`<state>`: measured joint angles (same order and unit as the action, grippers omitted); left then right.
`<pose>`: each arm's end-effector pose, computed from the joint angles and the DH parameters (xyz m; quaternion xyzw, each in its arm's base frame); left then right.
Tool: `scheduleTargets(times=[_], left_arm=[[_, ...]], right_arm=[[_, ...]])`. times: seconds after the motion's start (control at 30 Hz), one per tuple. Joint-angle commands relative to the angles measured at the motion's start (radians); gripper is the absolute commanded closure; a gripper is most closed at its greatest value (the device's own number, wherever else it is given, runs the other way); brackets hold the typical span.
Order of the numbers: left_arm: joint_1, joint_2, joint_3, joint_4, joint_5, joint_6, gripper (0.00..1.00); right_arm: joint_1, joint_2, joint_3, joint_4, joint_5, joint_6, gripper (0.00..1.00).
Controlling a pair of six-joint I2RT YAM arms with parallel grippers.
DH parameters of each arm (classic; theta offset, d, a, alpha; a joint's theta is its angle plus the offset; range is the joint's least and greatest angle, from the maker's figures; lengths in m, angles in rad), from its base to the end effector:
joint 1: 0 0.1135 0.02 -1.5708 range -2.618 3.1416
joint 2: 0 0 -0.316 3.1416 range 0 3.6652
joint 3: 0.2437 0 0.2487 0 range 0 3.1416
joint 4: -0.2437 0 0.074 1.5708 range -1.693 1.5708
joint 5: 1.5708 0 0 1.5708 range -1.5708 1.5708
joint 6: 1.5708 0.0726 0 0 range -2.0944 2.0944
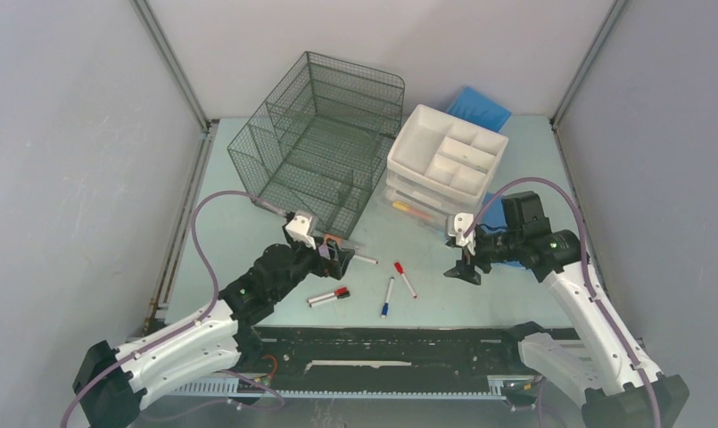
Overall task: Organize the desk
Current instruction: Pick up the stationery from the center of the board.
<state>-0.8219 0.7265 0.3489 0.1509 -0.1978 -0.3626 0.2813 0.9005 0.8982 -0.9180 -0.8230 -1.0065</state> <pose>0.1274 -0.1161 0.2576 0.1174 0.7723 -0.2817 0.5572 0.1196 0.0900 0.3224 -0.6236 0.6178 0.2505 0.4083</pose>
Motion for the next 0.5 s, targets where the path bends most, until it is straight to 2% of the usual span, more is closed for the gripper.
scheduleTargets(times=[0.0, 0.07, 0.17, 0.37, 0.47], left_arm=[[0.01, 0.024, 0.083, -0.157, -0.062, 0.051, 0.0], [0.02, 0.045, 0.095, -0.209, -0.085, 0.043, 0.0], [0.031, 0.064, 0.079, -0.204, -0.081, 0.01, 0.01], [0.049, 0.085, 0.024, -0.082, -0.043, -0.041, 0.0], [0.08, 0.104, -0.004, -0.009, -0.012, -0.118, 0.0]], right_arm=[[0.015, -0.015, -0.006, 0.045, 0.053, 0.011, 0.26], [0.016, -0.021, -0.007, 0.048, 0.061, 0.011, 0.26], [0.022, -0.023, -0.008, 0.05, 0.076, 0.011, 0.26], [0.036, -0.02, -0.017, 0.058, 0.104, 0.008, 0.25], [0.053, -0.016, -0.018, 0.061, 0.118, 0.008, 0.25]])
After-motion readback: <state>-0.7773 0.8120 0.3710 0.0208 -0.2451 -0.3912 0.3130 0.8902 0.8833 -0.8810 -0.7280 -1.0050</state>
